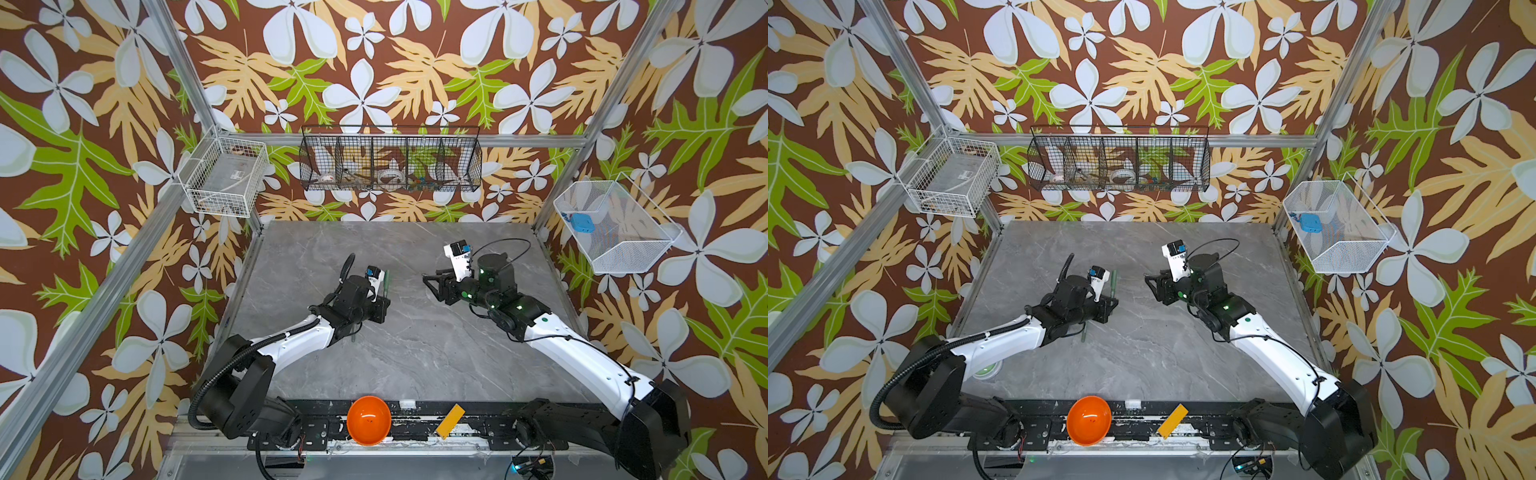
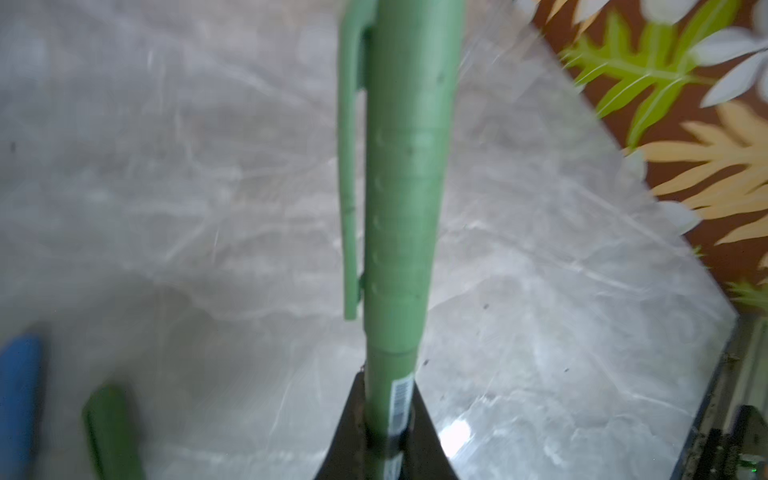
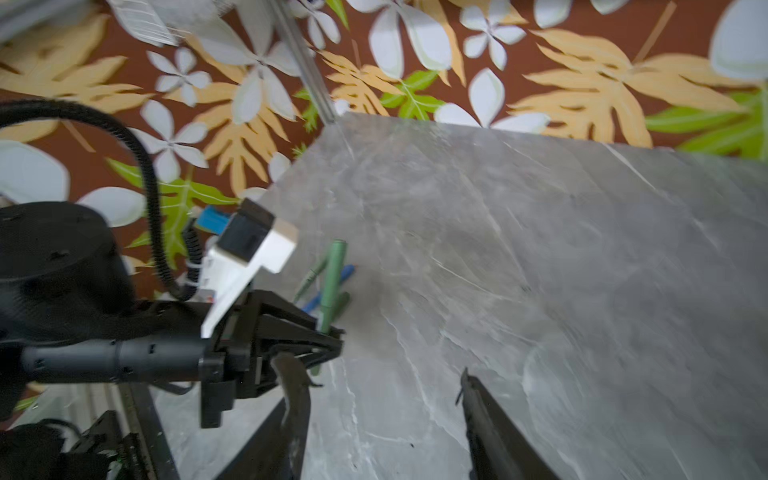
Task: Insert the pens into the pen caps
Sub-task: 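Open the right gripper and draw it back from the capped pen, then lay the capped pen on the table with the left gripper while right arm retracts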
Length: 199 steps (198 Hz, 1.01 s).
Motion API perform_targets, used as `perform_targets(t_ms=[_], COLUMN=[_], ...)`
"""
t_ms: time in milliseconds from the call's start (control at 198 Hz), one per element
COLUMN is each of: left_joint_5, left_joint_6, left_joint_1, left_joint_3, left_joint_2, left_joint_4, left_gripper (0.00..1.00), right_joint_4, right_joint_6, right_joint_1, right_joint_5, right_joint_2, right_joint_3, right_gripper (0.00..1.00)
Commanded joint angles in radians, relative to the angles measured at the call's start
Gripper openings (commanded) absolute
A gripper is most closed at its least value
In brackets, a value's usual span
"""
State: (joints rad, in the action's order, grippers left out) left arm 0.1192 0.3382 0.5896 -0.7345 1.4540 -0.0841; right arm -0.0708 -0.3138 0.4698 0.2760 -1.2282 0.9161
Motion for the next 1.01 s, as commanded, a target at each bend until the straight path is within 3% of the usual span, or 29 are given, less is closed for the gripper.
perform_targets(t_ms=[0,313,409,510,617,773,879,950,980,1001], left_joint_5=[-0.075,-0.148,-0.167,-0.193,-0.229,-0.3,-0.473,-0.669,-0.772,-0.841], left_joint_6=[0.08,0.141,0.145,0.147,0.148,0.152,0.122,0.037,-0.008,-0.042], left_joint_1=[-0.001,0.01,0.012,0.012,0.012,0.013,0.013,0.013,0.011,0.007], left_joint_3=[0.045,0.067,0.073,0.082,0.086,0.082,0.08,0.118,0.172,0.217], left_joint_2=[0.01,0.085,0.092,0.083,0.066,-0.029,-0.208,-0.358,-0.43,-0.472], left_joint_4=[0.084,0.078,0.07,0.068,0.072,0.087,0.113,0.068,-0.015,-0.082], left_gripper=[0.0,0.03,0.24,0.36,0.57,0.75,0.84,0.88,0.95,1.0], right_joint_4=[-0.029,-0.042,-0.059,-0.069,-0.078,-0.117,-0.101,0.012,0.087,0.128], right_joint_6=[-0.047,-0.067,-0.058,-0.047,-0.033,0.002,0.028,0.063,0.067,0.071], right_joint_1=[-0.036,-0.057,-0.06,-0.072,-0.096,-0.135,-0.134,-0.135,-0.137,-0.142], right_joint_5=[-0.061,-0.118,-0.154,-0.177,-0.188,-0.245,-0.452,-0.638,-0.724,-0.772], right_joint_2=[0.0,0.008,0.022,0.045,0.081,0.138,0.209,0.284,0.311,0.323], right_joint_3=[-0.047,-0.104,-0.111,-0.12,-0.129,-0.133,-0.193,-0.309,-0.371,-0.407], right_gripper=[0.59,0.61,0.63,0.65,0.68,0.71,0.75,0.89,0.99,0.99])
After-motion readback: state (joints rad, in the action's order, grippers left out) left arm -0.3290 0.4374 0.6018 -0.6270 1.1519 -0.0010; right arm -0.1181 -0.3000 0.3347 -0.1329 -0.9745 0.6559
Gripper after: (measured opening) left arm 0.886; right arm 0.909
